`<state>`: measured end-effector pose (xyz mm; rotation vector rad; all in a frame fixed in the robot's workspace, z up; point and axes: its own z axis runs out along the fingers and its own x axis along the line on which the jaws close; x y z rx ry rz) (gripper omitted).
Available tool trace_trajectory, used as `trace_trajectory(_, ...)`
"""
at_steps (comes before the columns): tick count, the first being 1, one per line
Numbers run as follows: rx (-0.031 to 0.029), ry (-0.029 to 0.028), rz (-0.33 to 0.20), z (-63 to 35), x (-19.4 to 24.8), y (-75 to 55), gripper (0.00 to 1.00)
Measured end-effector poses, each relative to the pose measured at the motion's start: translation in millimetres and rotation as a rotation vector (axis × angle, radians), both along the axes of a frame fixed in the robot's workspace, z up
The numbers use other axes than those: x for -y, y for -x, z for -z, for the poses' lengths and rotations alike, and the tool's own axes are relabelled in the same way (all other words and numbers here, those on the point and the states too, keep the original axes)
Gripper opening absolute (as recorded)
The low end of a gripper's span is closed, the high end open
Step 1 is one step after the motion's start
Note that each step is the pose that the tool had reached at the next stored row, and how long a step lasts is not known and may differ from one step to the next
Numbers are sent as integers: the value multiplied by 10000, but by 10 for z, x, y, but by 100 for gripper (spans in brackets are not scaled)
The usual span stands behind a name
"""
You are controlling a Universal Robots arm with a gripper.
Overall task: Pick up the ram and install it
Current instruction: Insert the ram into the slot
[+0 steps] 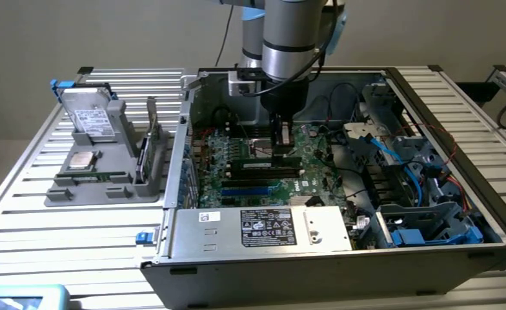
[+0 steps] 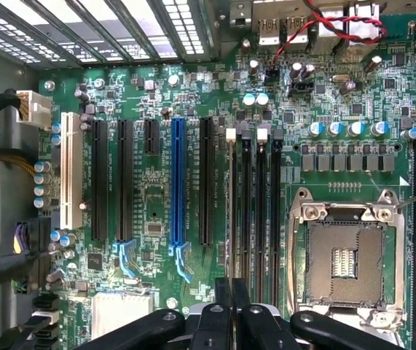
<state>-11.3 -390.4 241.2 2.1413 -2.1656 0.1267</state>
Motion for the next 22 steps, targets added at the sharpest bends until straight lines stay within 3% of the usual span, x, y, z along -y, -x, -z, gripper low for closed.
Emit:
trace_trajectory(8,0,59,-66,26,-4,11,12)
trace_trajectory(14,1,99,-82,60,-49,13,12)
trace_trajectory(22,0,144,-83,94,-48,13,12)
